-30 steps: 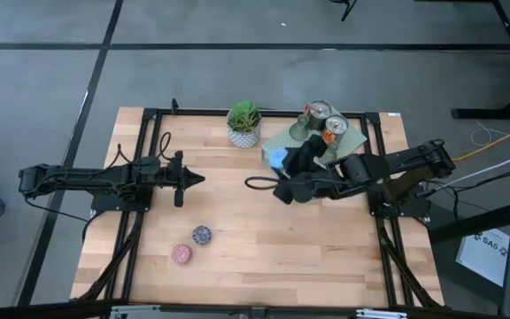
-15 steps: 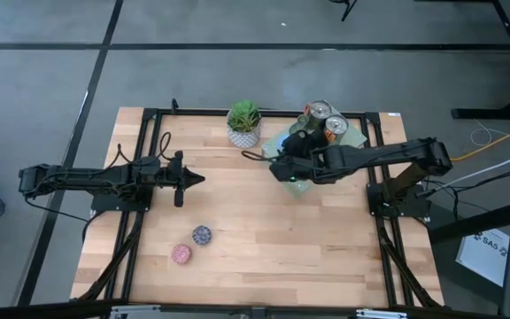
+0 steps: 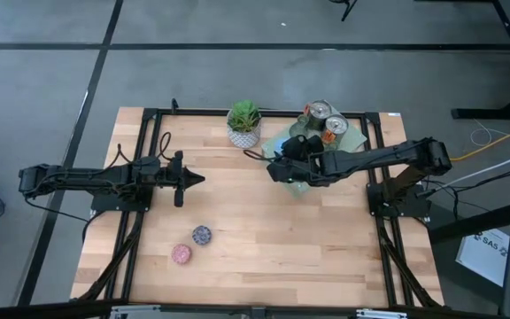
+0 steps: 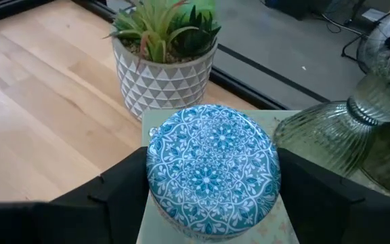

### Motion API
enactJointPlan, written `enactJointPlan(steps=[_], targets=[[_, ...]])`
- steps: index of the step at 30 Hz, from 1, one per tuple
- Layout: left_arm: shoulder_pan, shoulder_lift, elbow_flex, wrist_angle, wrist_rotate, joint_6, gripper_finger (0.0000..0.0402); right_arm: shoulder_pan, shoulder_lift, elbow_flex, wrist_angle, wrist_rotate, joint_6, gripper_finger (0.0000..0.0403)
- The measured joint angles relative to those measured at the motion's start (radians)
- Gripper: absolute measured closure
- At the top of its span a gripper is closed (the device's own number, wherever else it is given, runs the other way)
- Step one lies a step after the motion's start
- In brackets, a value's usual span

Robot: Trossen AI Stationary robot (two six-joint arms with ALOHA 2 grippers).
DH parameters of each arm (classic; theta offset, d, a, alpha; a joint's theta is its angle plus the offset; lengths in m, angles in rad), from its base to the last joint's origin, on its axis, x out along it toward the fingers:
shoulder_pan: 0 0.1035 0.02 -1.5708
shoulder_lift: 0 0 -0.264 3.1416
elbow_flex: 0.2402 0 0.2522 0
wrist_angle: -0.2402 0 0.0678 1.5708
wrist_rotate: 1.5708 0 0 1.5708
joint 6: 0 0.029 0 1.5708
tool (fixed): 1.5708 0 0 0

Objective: Pick & Place candle stick holders
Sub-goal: Put the blue scented candle on the shelf

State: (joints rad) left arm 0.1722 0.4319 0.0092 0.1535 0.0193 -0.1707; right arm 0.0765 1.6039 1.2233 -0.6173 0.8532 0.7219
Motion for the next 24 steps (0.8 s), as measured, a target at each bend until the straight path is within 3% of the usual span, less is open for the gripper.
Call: enactJointPlan(steps=[10, 24], targets=[[0.000, 0.000, 0.000, 0.000, 0.000, 0.000, 0.0390, -0.039, 0.000, -0.018, 0.005, 0.000, 0.031, 0.0119], [0.000, 0.000, 0.000, 0.000, 0.000, 0.000, 0.0389, -0.085, 0.000, -0.018, 0.031, -0.096, 0.049, 0.0117]])
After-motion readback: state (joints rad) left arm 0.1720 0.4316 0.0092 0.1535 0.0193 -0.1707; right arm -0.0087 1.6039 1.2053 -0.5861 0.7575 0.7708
